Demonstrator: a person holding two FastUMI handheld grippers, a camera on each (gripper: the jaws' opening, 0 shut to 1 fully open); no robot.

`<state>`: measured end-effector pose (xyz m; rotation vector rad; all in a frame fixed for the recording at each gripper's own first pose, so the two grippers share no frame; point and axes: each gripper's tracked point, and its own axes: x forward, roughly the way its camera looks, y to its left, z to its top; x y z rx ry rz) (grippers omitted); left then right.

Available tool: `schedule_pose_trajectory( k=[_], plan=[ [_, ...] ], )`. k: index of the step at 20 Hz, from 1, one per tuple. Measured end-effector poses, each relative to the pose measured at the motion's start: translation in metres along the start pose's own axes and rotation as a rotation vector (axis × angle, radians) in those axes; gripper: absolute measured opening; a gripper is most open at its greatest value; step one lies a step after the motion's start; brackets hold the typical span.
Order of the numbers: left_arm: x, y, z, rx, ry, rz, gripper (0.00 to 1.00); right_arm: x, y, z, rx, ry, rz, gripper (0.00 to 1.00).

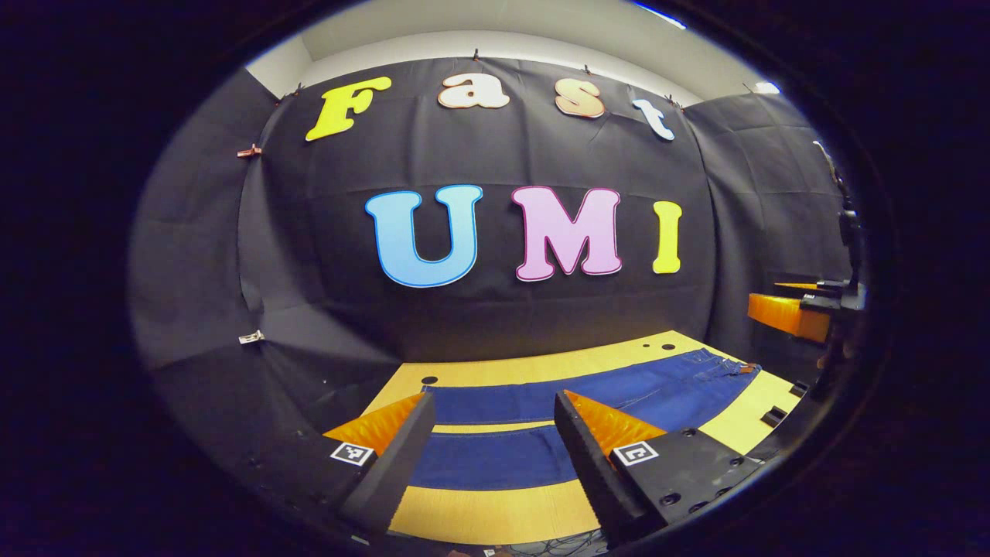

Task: Grasp the waist and the cuffs of the jeans and fold them to make the two legs overlap; first hold the waist and fold one-third of the jeans toward the cuffs, then hold the cuffs and fold the remaining one-third in the same direction to finish folding.

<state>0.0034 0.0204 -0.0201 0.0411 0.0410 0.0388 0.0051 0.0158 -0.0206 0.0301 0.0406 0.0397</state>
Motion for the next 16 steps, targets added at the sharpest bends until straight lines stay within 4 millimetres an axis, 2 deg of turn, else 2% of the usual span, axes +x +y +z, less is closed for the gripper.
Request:
schedule_pose_trajectory(
  k=[2, 3, 7, 11, 16],
  plan=[
    [0.002, 0.004, -0.010, -0.001, 0.009, -0.001, 0.96, 0.001, 0.004, -0.002, -0.004, 0.010, 0.009, 0.99],
    [0.003, 0.009, -0.016, 0.005, 0.027, 0.011, 0.96, 0.000, 0.005, -0.006, -0.007, 0.017, 0.013, 0.96],
    [0.011, 0.035, -0.054, 0.112, 0.092, 0.056, 0.98, 0.000, 0.005, -0.017, -0.025, 0.048, 0.016, 0.96],
    [0.035, 0.076, -0.112, 0.366, 0.188, 0.021, 0.98, 0.001, 0.005, -0.031, -0.028, 0.094, 0.026, 0.96],
    [0.073, 0.135, -0.198, 0.728, 0.337, -0.134, 0.98, 0.006, 0.002, -0.038, -0.043, 0.133, 0.018, 0.96]
  ],
)
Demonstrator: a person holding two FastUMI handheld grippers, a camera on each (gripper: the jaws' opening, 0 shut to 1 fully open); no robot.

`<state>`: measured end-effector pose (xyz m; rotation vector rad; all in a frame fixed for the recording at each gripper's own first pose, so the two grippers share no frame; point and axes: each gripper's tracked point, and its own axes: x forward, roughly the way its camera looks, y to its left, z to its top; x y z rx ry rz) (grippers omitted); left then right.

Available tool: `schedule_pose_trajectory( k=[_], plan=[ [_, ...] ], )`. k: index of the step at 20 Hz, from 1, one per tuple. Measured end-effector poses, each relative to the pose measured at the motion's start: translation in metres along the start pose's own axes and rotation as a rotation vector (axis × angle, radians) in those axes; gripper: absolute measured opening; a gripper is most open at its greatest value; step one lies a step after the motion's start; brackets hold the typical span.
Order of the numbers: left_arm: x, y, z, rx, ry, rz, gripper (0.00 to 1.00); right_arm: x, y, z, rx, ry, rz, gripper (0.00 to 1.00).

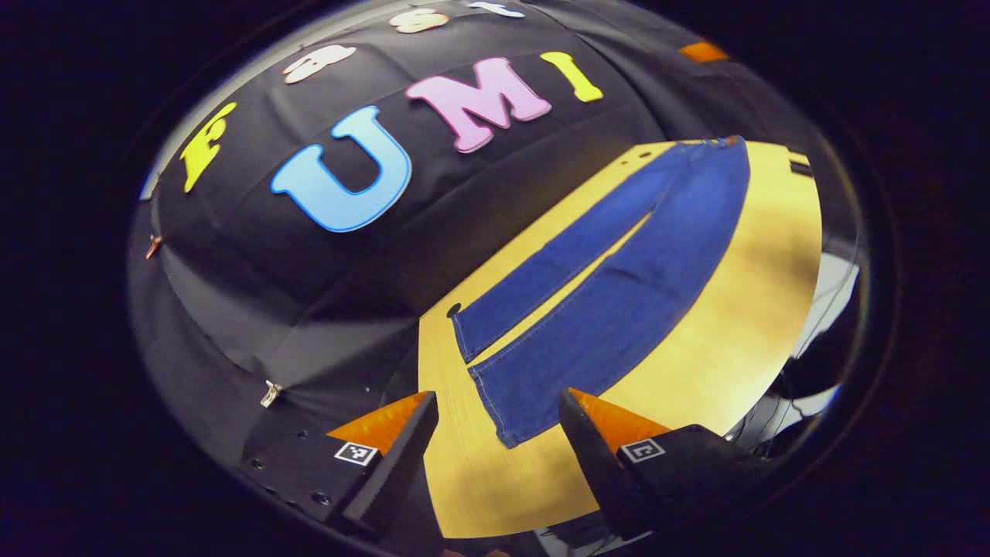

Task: Grasp the waist and the cuffs of the jeans and fold them to make the two legs overlap; first hold the waist and fold one-third of the jeans toward the cuffs, then hold the cuffs and fold the remaining one-third in the same direction to finish folding.

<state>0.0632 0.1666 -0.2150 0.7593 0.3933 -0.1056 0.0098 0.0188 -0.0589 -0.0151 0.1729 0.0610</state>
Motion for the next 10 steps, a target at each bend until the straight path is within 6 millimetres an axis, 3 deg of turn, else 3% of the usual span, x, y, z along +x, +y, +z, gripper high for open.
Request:
schedule_pose_trajectory(
  k=[4, 8, 10],
  plan=[
    [0.049, -0.013, -0.052, 0.268, 0.097, -0.134, 0.98, 0.007, 0.000, -0.007, -0.024, 0.037, 0.008, 0.96],
    [0.082, -0.012, -0.072, 0.394, 0.152, -0.202, 0.98, 0.021, -0.012, -0.013, -0.051, 0.067, 0.011, 0.97],
    [0.099, -0.015, -0.072, 0.417, 0.167, -0.216, 0.98, 0.027, -0.018, -0.009, -0.036, 0.057, 0.019, 0.97]
  ],
)
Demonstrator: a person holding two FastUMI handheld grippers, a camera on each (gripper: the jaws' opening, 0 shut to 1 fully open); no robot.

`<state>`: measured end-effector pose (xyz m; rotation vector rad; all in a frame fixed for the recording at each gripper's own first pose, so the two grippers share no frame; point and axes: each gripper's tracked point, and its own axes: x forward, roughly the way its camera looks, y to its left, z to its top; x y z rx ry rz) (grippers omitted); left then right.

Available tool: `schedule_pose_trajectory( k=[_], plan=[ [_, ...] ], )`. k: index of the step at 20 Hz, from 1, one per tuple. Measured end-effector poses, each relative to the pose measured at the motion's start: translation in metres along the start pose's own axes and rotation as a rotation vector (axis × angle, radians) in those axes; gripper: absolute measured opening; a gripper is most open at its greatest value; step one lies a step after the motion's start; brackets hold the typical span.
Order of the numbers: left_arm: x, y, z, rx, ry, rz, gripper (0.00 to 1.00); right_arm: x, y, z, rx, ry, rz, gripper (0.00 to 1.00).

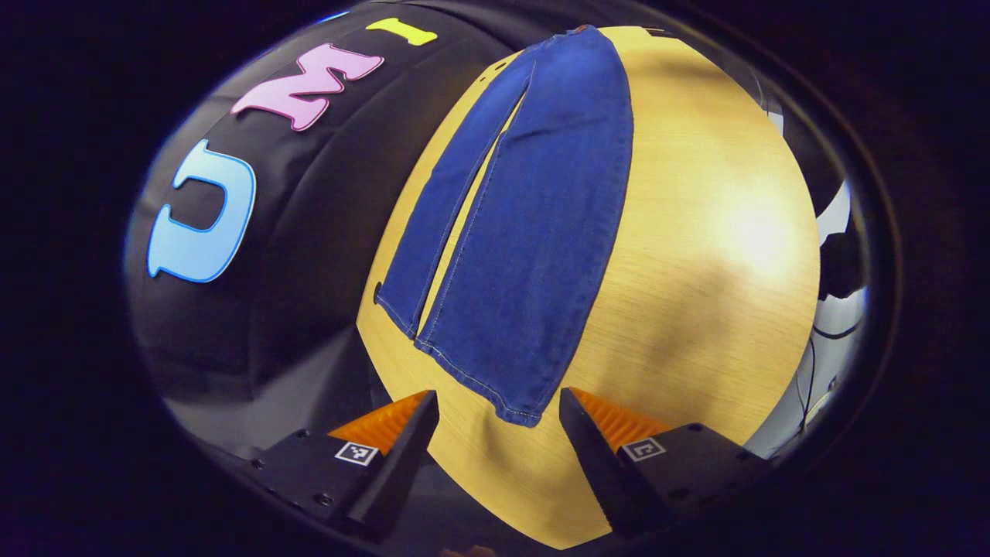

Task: Grasp the waist and the cuffs of the jeans and fold them to make the two legs overlap; first hold the waist and fold one-third of the jeans toward the cuffs, then hold the cuffs and fold the remaining one-third in the same direction to finish folding.

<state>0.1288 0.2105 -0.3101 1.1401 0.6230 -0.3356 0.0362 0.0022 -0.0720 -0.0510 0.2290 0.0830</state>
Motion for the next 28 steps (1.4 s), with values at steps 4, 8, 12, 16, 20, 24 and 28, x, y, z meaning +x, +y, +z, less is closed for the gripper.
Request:
schedule_pose_trajectory(
  k=[4, 8, 12, 16, 20, 24, 28],
  plan=[
    [0.025, 0.005, 0.006, 0.116, 0.013, -0.038, 0.95, 0.018, -0.032, -0.004, -0.009, 0.012, -0.048, 0.97],
    [0.051, 0.013, 0.017, 0.162, 0.021, -0.102, 0.77, 0.040, -0.065, -0.020, 0.010, 0.059, -0.103, 0.97],
    [0.070, 0.019, 0.017, -0.038, 0.088, -0.213, 0.38, 0.061, -0.101, -0.031, -0.044, 0.080, -0.144, 0.96],
    [0.074, 0.020, 0.018, 0.018, 0.091, -0.245, 0.09, 0.083, -0.150, -0.043, -0.200, 0.108, -0.163, 0.97],
    [0.072, 0.019, 0.022, 0.005, 0.106, -0.296, 0.06, 0.102, -0.213, -0.048, -0.262, 0.119, -0.213, 0.96],
    [0.071, 0.020, 0.023, -0.025, 0.131, -0.326, 0.06, 0.117, -0.291, -0.074, -0.520, 0.187, -0.238, 0.96],
    [0.071, 0.019, 0.023, -0.025, 0.149, -0.331, 0.06, 0.118, -0.331, -0.144, -0.874, 0.393, -0.038, 0.96]
  ],
)
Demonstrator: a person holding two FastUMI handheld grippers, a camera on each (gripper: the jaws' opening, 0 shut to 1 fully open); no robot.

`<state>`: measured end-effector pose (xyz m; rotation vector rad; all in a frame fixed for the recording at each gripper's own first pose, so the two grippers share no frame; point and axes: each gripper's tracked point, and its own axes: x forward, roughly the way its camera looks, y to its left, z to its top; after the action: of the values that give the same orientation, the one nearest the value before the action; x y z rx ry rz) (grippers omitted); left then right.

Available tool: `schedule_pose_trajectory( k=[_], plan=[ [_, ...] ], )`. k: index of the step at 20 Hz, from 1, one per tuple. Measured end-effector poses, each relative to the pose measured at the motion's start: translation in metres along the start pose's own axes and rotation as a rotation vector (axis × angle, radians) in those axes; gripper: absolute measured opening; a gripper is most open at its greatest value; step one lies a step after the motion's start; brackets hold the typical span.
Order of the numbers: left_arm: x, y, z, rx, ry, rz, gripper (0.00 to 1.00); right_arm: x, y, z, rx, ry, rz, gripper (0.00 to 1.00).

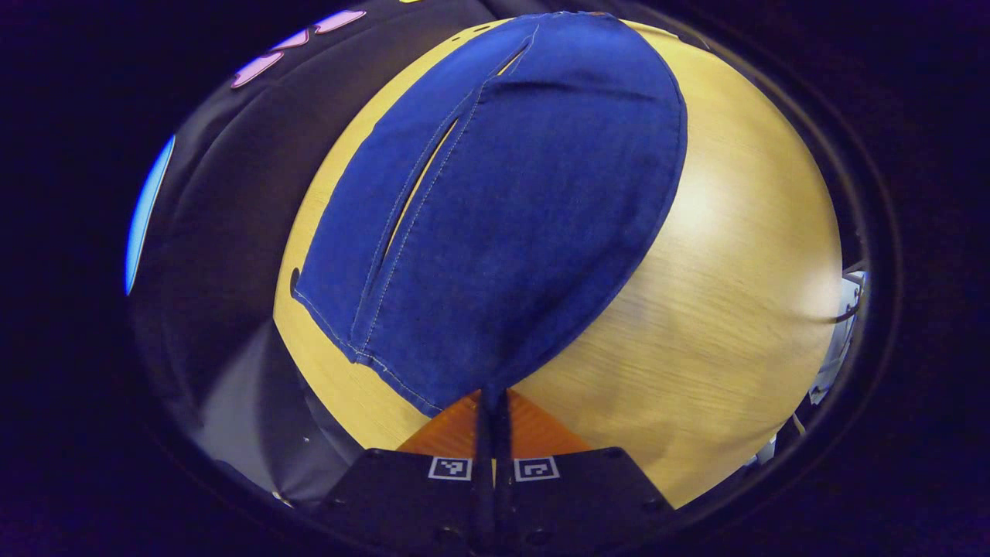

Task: Grasp the waist and the cuffs of the jeans and fold them to make the two legs overlap; first hold the waist and fold one-third of the jeans toward the cuffs, then hold the cuffs and fold the remaining one-third in the same direction to finish folding.

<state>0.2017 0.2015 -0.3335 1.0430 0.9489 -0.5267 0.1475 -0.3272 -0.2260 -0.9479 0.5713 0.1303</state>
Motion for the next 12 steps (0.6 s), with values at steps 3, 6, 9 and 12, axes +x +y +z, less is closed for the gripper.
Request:
schedule_pose_trajectory(
  k=[3, 6, 9, 12],
  plan=[
    [0.000, 0.000, 0.001, -0.021, 0.017, -0.006, 0.06, 0.015, 0.038, -0.047, -0.155, 0.074, 0.155, 0.96],
    [0.000, 0.001, 0.001, -0.001, 0.035, 0.001, 0.06, 0.028, 0.066, -0.081, -0.246, 0.133, 0.238, 0.96],
    [0.001, 0.001, 0.002, -0.006, 0.054, 0.000, 0.06, 0.042, 0.086, -0.104, -0.338, 0.164, 0.308, 0.96],
    [0.002, 0.001, 0.002, -0.012, 0.070, -0.003, 0.06, 0.059, 0.085, -0.122, -0.363, 0.205, 0.289, 0.96]
  ],
)
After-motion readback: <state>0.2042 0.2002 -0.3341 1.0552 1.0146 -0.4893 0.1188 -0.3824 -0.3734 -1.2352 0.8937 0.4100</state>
